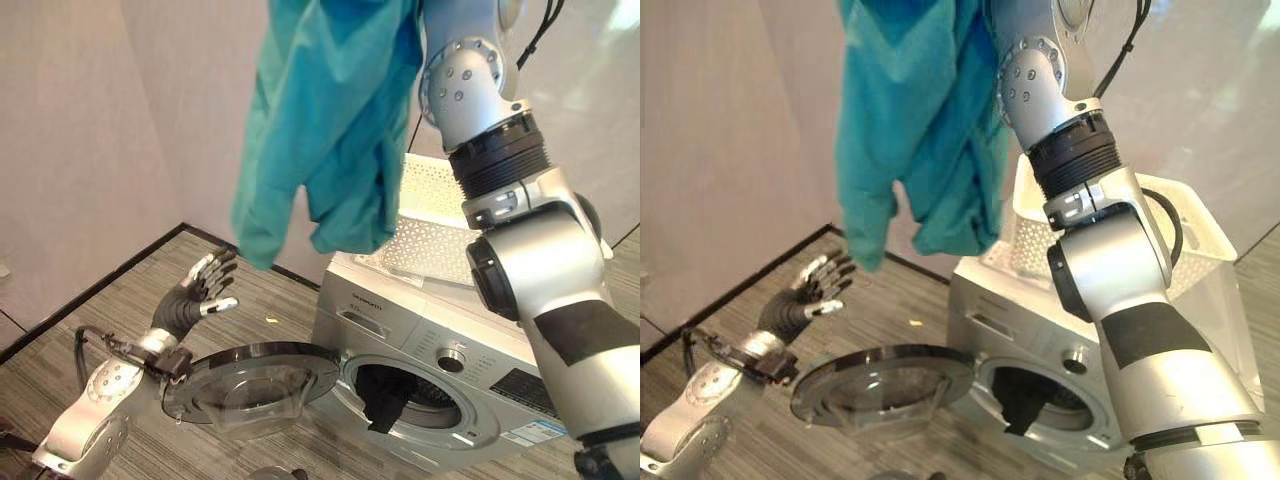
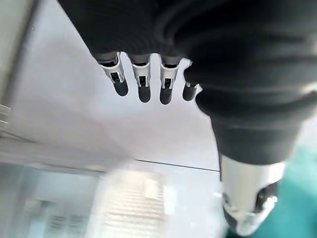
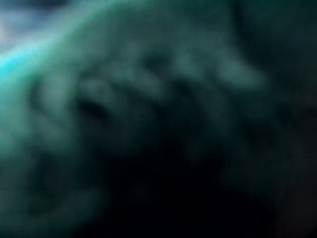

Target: Grab the laundry basket,head to the washer,open it,put in the laundry and shut it.

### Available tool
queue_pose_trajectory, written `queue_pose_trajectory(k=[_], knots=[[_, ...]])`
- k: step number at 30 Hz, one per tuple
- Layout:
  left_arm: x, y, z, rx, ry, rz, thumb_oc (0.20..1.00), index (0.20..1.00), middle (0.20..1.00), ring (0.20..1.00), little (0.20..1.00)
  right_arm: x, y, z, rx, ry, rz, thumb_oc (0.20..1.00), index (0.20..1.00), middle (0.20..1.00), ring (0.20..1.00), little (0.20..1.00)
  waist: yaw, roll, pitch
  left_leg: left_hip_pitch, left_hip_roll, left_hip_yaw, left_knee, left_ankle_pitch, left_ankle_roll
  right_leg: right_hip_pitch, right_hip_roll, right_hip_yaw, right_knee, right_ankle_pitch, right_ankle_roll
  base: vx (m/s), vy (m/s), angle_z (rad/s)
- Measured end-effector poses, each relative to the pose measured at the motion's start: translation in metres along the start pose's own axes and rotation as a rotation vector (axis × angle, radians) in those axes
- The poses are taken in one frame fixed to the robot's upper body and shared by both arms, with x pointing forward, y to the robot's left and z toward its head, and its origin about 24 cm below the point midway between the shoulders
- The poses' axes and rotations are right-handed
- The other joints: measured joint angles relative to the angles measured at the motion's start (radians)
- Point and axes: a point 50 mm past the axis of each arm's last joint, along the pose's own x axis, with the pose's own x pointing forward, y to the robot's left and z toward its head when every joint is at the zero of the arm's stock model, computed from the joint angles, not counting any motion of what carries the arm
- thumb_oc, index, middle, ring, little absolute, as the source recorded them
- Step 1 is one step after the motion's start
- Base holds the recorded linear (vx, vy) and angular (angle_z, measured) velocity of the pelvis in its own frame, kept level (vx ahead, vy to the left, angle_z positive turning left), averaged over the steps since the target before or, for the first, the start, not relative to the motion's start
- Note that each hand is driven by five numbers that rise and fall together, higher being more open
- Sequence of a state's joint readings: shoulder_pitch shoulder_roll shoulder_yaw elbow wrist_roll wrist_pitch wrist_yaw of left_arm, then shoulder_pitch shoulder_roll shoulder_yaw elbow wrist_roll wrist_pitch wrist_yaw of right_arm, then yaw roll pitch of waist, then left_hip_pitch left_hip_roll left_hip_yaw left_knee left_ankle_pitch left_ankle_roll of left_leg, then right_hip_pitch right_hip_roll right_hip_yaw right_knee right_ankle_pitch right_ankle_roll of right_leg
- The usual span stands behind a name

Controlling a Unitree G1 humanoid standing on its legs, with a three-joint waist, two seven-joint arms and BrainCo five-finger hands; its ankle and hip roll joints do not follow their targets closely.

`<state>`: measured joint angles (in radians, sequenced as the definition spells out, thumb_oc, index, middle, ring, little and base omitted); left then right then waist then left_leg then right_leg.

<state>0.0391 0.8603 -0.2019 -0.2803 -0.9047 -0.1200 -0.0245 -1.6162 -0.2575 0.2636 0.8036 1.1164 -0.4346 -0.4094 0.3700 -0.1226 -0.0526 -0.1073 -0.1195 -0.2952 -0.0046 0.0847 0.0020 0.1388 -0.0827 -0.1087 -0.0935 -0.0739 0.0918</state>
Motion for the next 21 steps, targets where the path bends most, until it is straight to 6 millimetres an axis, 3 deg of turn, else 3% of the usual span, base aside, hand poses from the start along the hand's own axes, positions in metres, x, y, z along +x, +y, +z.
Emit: queue_pose_trajectory(k=[3, 7, 12, 15, 21], knots=[[0.033, -0.03, 0.027, -0.054, -0.157, -0.142, 1.0, 1.0, 1.0, 1.0, 1.0, -0.001, -0.01, -0.014, -0.014, 0.054, -0.059, 0.2, 0.2, 0.2, 0.2, 0.2, 0.002, -0.013, -0.008, -0.003, -0.005, -0.022, 0.001, 0.0, -0.001, 0.003, 0.001, -0.017, 0.0, -0.007, -0.001, 0.0, 0.004, 0.22], [0.062, -0.076, 0.069, -0.051, -0.346, -0.354, 1.0, 1.0, 1.0, 1.0, 1.0, -0.008, -0.006, -0.036, -0.034, 0.137, -0.066, 0.2, 0.2, 0.2, 0.2, 0.2, -0.018, -0.03, -0.02, -0.007, -0.011, -0.024, 0.004, -0.001, 0.0, 0.003, -0.001, -0.022, 0.004, -0.007, -0.003, 0.0, 0.003, 0.07], [0.093, -0.105, 0.093, -0.039, -0.431, -0.425, 1.0, 1.0, 1.0, 1.0, 1.0, -0.01, 0.001, -0.043, -0.071, 0.172, -0.053, 0.2, 0.2, 0.2, 0.2, 0.2, -0.035, -0.031, -0.021, -0.018, -0.018, -0.027, 0.016, -0.003, 0.003, 0.0, -0.007, -0.031, 0.008, -0.005, 0.0, 0.0, 0.003, 0.04], [0.112, -0.113, 0.083, -0.04, -0.387, -0.411, 1.0, 1.0, 1.0, 1.0, 1.0, -0.009, 0.007, -0.042, -0.097, 0.171, -0.031, 0.2, 0.2, 0.2, 0.2, 0.2, -0.063, -0.029, -0.021, -0.019, -0.021, -0.024, 0.025, -0.009, 0.003, 0.001, -0.009, -0.031, 0.007, -0.006, 0.0, 0.0, 0.0, 0.0], [0.128, -0.136, 0.066, -0.067, -0.319, -0.432, 1.0, 1.0, 1.0, 1.0, 1.0, -0.008, 0.014, -0.04, -0.098, 0.162, -0.019, 0.2, 0.2, 0.2, 0.2, 0.2, -0.09, -0.032, -0.023, -0.037, -0.021, -0.021, 0.037, -0.017, 0.001, -0.015, -0.007, -0.029, 0.001, -0.007, -0.002, 0.01, -0.002, -0.03]])
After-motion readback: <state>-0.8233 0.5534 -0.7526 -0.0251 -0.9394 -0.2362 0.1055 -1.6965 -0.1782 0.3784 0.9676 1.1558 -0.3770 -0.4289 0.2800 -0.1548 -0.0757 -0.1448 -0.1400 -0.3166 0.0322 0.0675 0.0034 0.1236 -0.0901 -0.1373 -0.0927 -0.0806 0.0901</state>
